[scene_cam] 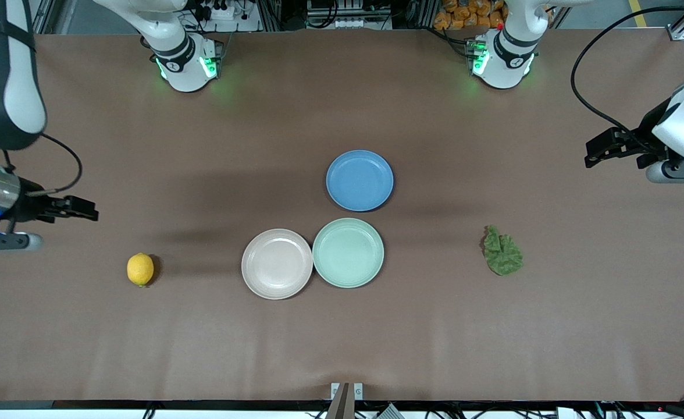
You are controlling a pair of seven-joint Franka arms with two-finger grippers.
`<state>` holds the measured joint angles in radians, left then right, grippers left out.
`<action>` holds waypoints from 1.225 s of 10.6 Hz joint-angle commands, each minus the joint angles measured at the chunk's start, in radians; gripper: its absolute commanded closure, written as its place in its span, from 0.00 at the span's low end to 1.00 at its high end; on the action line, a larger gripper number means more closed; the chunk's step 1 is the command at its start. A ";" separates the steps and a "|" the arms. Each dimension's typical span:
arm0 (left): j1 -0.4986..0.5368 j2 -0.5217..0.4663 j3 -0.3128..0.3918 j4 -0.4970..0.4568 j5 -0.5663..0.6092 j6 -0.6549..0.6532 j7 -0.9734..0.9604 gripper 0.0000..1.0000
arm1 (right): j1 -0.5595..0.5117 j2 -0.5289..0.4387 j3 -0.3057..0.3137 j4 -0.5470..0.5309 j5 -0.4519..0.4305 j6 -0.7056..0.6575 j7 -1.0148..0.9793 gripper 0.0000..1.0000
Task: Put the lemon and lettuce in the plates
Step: 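Lower the right gripper over the lemon while the left gripper starts moving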
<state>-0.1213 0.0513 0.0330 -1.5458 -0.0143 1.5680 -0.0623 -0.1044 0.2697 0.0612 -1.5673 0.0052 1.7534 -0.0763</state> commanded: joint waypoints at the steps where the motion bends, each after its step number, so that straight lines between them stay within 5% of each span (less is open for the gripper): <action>1: -0.003 -0.005 -0.002 0.000 0.022 0.004 -0.008 0.00 | 0.026 0.080 0.005 0.020 -0.068 0.053 -0.003 0.00; 13: 0.009 0.007 -0.001 -0.003 0.024 0.004 -0.008 0.00 | 0.026 0.348 0.005 0.110 -0.100 0.225 -0.212 0.00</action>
<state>-0.1147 0.0529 0.0341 -1.5462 -0.0143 1.5682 -0.0623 -0.0687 0.5817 0.0581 -1.4969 -0.0807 1.9754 -0.2698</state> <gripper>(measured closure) 0.000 0.000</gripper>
